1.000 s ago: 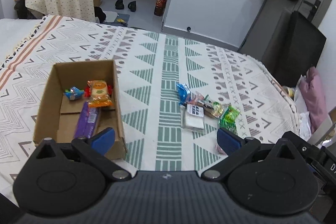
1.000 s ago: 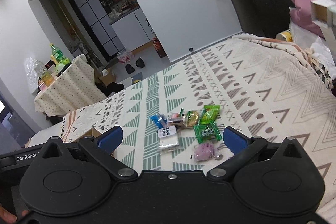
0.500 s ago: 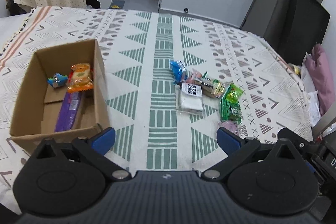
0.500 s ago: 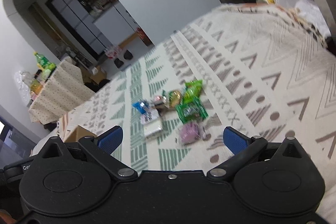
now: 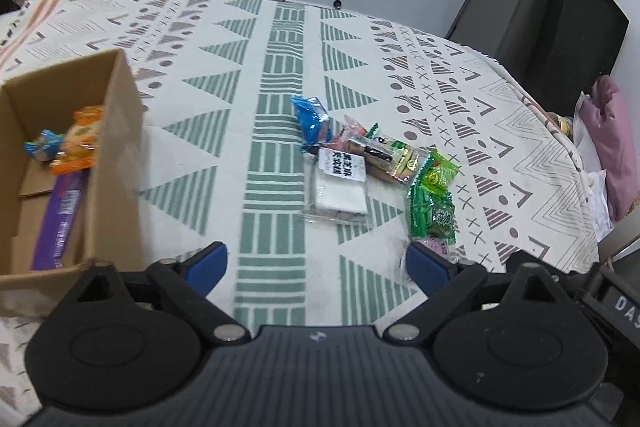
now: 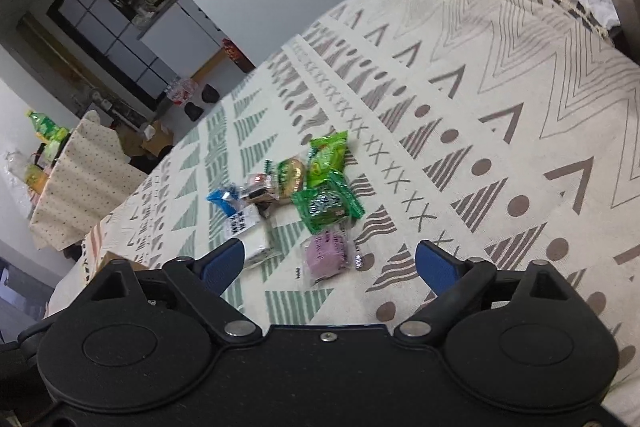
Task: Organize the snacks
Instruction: 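Move both tools back over the snack pile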
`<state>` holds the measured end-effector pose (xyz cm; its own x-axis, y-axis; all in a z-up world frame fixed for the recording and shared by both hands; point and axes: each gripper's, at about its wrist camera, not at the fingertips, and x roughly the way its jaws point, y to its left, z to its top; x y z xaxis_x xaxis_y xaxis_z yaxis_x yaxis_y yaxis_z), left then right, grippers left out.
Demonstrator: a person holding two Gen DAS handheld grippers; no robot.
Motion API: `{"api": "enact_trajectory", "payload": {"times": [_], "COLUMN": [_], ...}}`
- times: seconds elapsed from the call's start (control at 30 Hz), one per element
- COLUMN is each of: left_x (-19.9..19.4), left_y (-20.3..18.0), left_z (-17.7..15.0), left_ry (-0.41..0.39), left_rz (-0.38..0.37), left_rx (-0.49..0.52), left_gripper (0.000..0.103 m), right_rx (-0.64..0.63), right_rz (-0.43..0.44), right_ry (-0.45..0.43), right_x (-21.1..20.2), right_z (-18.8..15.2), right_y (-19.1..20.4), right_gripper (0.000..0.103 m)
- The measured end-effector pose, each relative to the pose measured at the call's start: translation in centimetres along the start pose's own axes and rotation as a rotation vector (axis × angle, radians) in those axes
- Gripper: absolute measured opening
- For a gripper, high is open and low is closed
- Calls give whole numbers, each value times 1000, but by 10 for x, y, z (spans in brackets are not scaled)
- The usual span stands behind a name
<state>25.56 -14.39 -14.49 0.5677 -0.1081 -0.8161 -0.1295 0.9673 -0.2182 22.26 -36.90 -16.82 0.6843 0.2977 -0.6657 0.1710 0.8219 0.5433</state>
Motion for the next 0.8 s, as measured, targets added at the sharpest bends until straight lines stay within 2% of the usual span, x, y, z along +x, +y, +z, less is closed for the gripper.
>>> {"api": "enact_trajectory", "payload": {"times": [0.13,0.27,0.37,0.47,0.7,0.77,0.8], "left_x": [16,36,49,61,84,91,95], "left_y": [-3,-4,-4,-4,-10,-11,-12], "left_z": [7,15,18,21,27,29,30], "left_ry": [-7,-7,-4,-2,2,5,5], "left_rz": [-10,-8,-9,-13,-15,-13,-13], "left_rx": [-4,1,4,2,25,29,35], "left_gripper": [91,91,90,87,86,86,86], "right_rx": [32,35,2,31,5,-11,-29], "right_rz": [21,-5,-34,-14,-74,-77,-86], "right_ry": [45,89,101,139,166,159,156], "right_x": [16,34,46,59,84,88,89], "right_z": [2,1,1,4,6,7,7], "right_y": [-4,-3,0,-1,4,6,7], "right_gripper": [86,78,78,78,76,74,68]}}
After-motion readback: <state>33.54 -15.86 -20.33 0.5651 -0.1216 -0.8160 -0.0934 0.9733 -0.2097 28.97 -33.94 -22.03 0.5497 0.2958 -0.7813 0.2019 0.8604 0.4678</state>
